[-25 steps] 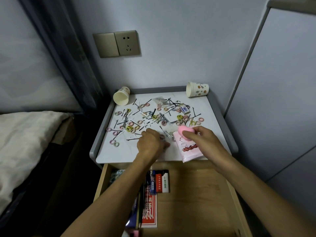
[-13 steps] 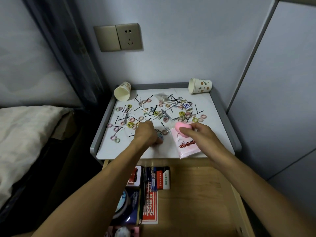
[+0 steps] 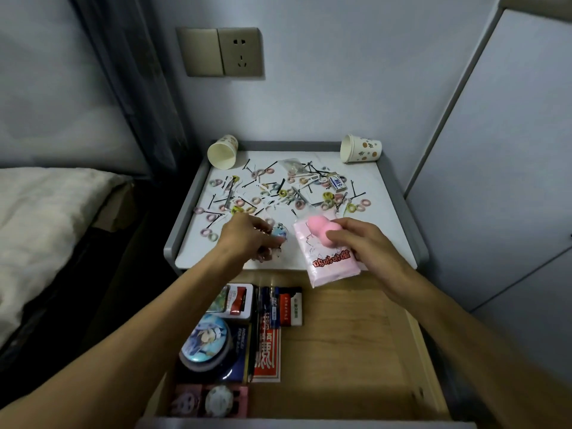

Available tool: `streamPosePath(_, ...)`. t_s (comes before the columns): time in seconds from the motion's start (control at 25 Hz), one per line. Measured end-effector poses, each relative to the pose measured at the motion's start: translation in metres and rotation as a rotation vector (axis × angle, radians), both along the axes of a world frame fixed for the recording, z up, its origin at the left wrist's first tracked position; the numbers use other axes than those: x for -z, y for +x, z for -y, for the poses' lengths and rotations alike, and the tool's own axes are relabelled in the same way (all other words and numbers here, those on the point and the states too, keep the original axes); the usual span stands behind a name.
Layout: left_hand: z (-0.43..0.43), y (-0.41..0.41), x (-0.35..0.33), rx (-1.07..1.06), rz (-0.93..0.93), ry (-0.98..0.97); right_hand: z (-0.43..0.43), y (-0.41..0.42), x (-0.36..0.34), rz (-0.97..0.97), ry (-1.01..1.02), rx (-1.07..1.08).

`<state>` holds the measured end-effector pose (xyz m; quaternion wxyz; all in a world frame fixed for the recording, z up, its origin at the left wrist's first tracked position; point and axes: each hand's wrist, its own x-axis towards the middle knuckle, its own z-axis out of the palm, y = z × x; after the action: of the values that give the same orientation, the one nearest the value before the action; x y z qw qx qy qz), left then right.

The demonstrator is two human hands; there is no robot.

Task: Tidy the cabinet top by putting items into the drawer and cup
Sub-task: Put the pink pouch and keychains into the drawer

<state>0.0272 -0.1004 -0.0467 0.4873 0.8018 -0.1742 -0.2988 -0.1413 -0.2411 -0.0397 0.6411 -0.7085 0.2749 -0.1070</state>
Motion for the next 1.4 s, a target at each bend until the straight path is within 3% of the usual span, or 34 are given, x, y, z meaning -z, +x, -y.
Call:
streamPosePath(0.16, -0.043, -0.025, -0.014, 0.023, -0.197, -0.116, -0.010, -0.026, 0.011, -0.063, -0.010, -0.123)
streamPosePath(0.36, -0.067, -0.045, 0.015, 0.099, -0.246, -0.063, -0.010, -0.063, 0.071, -0.424, -0.129, -0.187)
streamPosePath(0.6, -0.060, -0.050, 0.040, 0.132, -0.284, -0.035, -0.004, -0.064, 0.120, -0.469, -0.160, 0.112)
streamPosePath(0.76, -0.049, -0.048, 0.047, 0.133, -0.320, -0.067, -0.012, -0.058, 0.126, -0.542, -0.572, 0.004)
streamPosePath(0.92, -0.051, -0.048, 0.051, 0.105, -0.318, -0.083, -0.018, -0.059, 0.143, -0.526, -0.847, -0.190)
streamPosePath(1.12, -0.061, -0.043, 0.053, 0.084, -0.333, -0.121, -0.021, -0.065, 0.149, -0.537, -0.960, -0.298)
streamPosePath(1.28, -0.057, -0.044, 0.052, 0.136, -0.348, -0.117, -0.021, -0.063, 0.151, -0.497, -1.273, -0.402)
streamPosePath(1.4, -0.048, -0.045, 0.052, 0.150, -0.347, -0.148, -0.024, -0.062, 0.147, -0.580, -1.246, -0.504)
